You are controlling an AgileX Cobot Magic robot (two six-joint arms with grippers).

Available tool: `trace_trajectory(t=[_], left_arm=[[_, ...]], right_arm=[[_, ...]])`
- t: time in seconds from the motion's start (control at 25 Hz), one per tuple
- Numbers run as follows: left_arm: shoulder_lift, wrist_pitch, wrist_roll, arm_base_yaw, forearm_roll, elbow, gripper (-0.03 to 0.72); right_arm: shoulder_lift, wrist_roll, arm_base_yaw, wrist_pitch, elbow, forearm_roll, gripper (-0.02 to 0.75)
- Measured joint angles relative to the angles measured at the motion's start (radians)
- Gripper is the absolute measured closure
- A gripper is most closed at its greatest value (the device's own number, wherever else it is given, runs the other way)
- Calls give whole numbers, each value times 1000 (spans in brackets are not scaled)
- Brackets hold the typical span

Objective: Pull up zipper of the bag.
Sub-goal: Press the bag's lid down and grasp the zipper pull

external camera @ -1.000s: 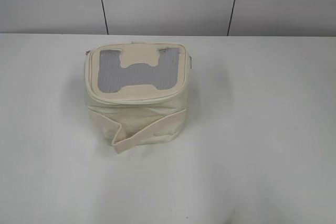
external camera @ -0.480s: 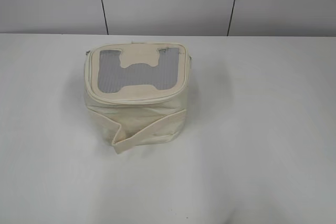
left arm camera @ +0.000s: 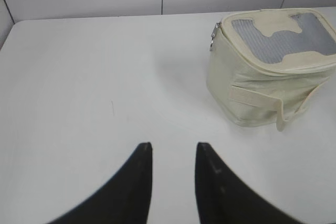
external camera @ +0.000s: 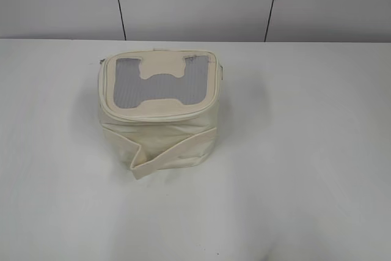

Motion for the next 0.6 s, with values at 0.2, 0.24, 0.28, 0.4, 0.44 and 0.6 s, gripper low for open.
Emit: trace_trajectory(t=[0.2,0.24,0.28,0.4,0.44,0.6], left_arm=[[0,0,0,0,0,0,459],[0,0,0,0,0,0,459],[0,0,0,0,0,0,459],[0,0,0,0,0,0,459],[0,0,0,0,0,0,459],[0,0,0,-8,0,0,459]], right_arm=[[0,-1,0,-5,0,76,178],[3,-3,0,-11,-1,104,184],[20,-9,0,-20,-3,141,194],[165,-125,0,-101,-3,272,212],[248,-195,0,-157,-4,325,214],[666,-578,0,-357,-59,605,219]])
